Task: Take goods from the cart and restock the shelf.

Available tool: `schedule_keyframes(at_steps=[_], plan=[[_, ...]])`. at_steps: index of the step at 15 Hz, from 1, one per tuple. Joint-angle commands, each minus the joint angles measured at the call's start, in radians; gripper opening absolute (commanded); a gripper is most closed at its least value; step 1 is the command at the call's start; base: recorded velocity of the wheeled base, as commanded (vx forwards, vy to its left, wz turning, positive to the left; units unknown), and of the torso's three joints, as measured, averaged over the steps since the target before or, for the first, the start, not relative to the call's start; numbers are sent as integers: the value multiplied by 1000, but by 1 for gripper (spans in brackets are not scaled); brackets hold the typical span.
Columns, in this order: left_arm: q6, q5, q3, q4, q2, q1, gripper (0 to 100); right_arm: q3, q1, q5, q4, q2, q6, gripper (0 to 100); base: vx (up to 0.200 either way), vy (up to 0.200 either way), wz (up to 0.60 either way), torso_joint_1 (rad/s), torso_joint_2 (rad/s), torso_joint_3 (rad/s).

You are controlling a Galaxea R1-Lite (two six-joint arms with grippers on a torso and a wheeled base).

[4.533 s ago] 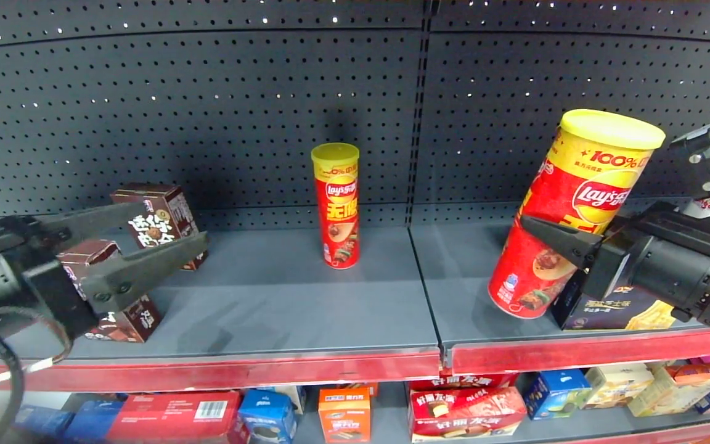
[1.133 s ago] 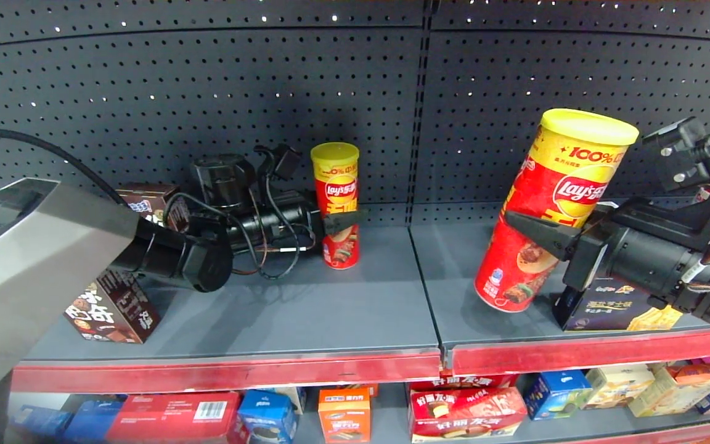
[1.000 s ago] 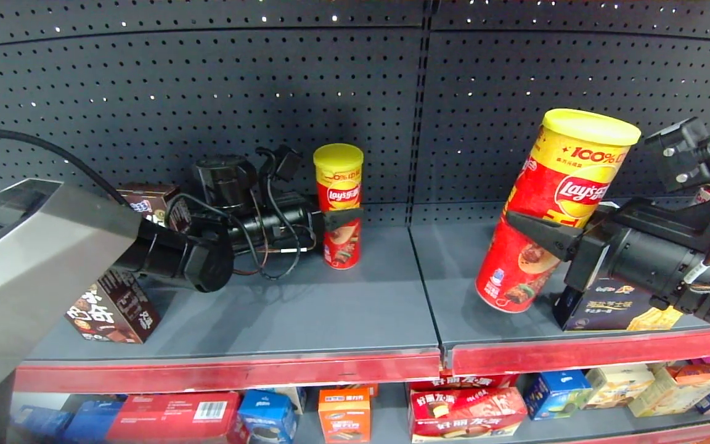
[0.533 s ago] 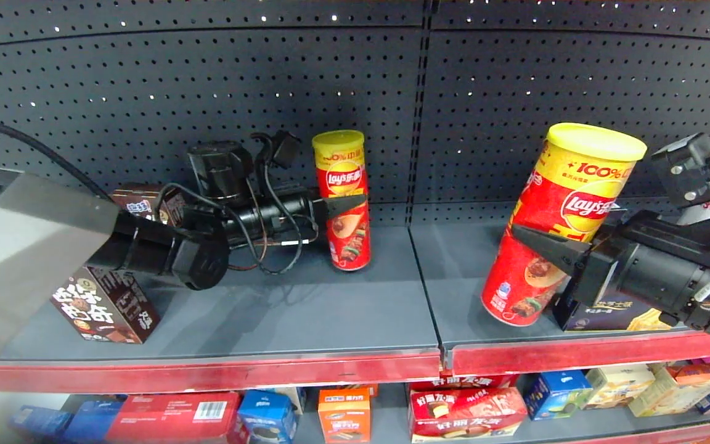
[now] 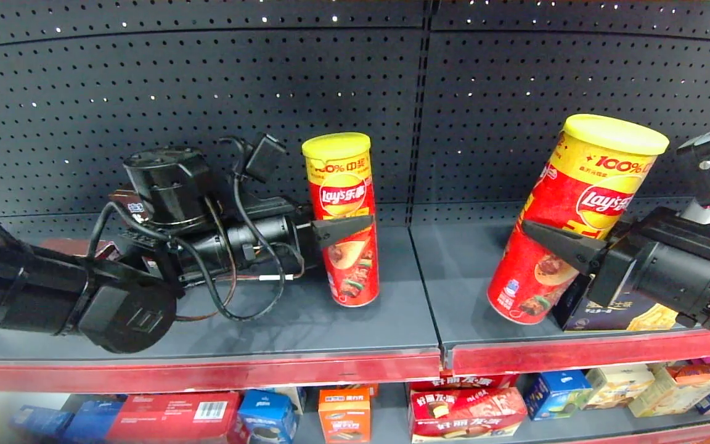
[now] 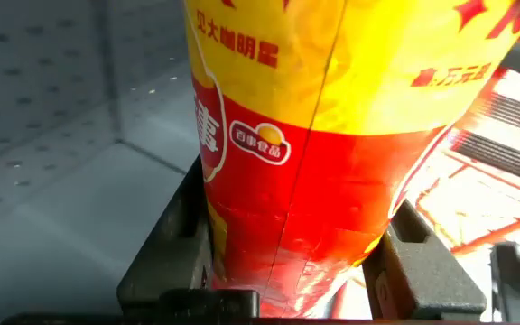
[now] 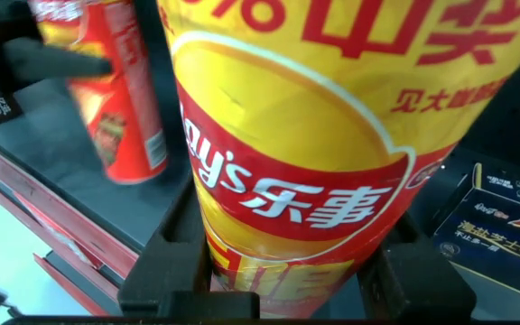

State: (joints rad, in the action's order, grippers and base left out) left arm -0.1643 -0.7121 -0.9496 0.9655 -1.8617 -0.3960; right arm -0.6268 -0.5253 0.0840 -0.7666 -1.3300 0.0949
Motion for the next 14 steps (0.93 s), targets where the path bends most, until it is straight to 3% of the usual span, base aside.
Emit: schedule_keyframes(at_steps=[1, 7, 10, 14], plan=[[0, 0, 72, 28, 38, -20, 0, -5, -1, 0, 0, 5, 2, 0, 0, 0, 0, 0, 0, 0], [6, -1, 110, 35, 27, -7, 0, -5, -1, 3, 0, -5, 2, 0, 0, 0, 0, 0, 0, 0], [54, -3, 112, 33, 1, 12, 0, -8, -1, 5, 0, -8, 0, 0, 0, 0, 0, 0, 0, 0], [58, -3, 124, 32, -4, 29, 0, -17, -1, 5, -2, -29, 0, 0, 0, 0, 0, 0, 0, 0]])
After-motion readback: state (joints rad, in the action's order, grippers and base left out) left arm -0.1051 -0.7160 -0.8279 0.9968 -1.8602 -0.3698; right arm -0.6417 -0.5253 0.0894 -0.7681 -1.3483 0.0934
